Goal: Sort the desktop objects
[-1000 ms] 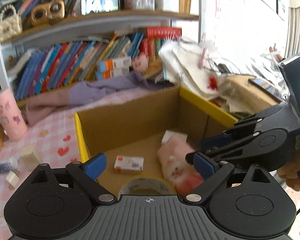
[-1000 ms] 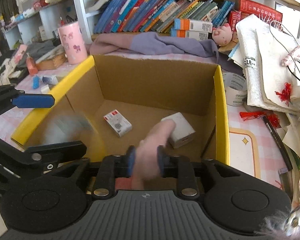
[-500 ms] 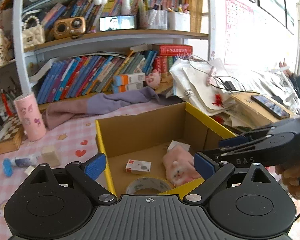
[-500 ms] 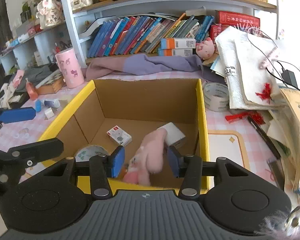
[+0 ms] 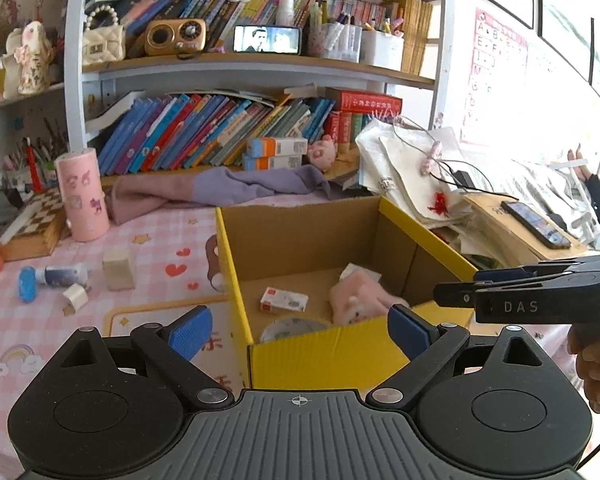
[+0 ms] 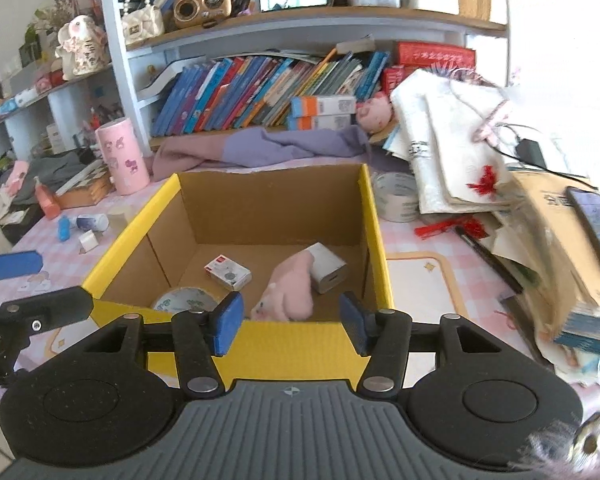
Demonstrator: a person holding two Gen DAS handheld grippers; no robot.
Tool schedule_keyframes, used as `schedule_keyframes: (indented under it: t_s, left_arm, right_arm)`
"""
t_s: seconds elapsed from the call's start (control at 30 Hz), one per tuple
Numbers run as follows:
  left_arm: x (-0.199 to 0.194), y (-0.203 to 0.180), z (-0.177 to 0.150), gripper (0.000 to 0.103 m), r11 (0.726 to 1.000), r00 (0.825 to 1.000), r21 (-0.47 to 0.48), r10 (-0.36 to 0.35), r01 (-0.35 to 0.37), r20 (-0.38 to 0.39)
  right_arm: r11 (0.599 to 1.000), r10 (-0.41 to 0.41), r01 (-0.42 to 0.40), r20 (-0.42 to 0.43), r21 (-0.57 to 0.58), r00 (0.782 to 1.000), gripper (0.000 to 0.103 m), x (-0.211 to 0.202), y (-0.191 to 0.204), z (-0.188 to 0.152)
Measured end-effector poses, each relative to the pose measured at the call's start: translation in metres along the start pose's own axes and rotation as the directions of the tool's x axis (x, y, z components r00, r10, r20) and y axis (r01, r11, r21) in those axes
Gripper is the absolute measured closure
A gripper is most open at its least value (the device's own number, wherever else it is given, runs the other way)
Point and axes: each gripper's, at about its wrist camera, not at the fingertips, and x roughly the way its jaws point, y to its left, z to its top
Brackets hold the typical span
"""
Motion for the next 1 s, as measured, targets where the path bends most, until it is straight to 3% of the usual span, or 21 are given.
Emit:
schedule_keyframes:
  t_s: [0.37,1.0]
  left_arm:
    - [-0.017,0.02,-0.015,0.007,1.0,1.0,-0.005,-0.025,0.025,-0.005]
    - [-0.064,0.072,-0.05,0.007,0.999,0.998,0.028,-0.025,0.026,-0.063]
  right_arm:
    - [0.996,-0.076,0.077,-0.038,0.044,0.996,0.052,-0.019,0.031,-0.032]
    - [0.989,-0.132,0.136,-0.066,0.054,0.989,0.051,-0.048,0.11,-0.073]
